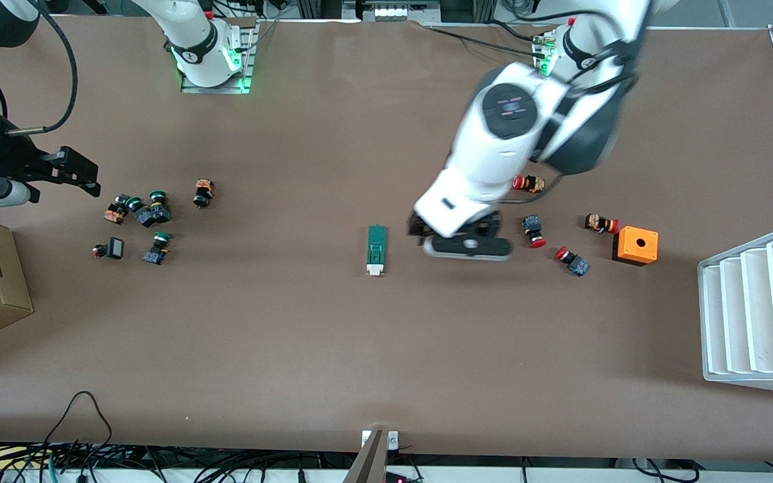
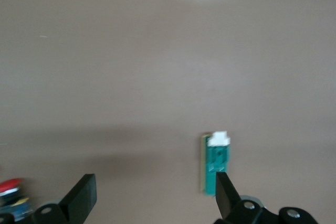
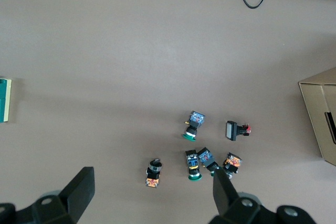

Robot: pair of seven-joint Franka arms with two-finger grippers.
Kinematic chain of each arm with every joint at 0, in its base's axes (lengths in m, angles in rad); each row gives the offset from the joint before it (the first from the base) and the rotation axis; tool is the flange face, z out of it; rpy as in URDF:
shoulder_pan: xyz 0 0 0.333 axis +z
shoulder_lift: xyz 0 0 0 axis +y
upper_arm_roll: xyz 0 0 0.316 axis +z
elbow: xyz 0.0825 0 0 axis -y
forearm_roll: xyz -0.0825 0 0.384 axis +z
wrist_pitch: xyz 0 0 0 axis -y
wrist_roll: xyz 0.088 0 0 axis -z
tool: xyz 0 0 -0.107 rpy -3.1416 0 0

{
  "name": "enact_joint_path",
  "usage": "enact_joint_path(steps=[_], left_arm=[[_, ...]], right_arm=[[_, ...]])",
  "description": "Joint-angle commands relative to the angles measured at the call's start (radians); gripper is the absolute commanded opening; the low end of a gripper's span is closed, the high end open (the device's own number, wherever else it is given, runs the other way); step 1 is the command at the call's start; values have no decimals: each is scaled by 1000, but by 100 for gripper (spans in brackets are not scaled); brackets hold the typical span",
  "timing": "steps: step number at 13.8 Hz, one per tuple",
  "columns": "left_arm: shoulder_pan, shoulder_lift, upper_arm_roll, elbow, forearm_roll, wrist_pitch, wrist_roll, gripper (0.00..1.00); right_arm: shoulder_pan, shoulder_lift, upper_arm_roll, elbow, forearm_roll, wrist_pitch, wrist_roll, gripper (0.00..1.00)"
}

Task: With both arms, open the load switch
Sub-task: 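Move the left gripper over the green switch base and lower it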

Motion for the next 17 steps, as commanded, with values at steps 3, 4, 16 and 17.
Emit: enact_joint_path(steps=[3,4,16,17], left_arm=[[-103,68,18,-140,123,328,-204,100],[-114,67,18,-183,163,396,-238,100],[-226,101,18,-343,983,653,-1064,100],[-230,113,16,-343,1081,653,-1167,100]], right_arm=[[-9,11,1,28,17,-19,-19,100],[-9,11,1,28,17,-19,-19,100],[-9,11,1,28,17,-19,-19,100],[-9,11,1,28,17,-19,-19,100]])
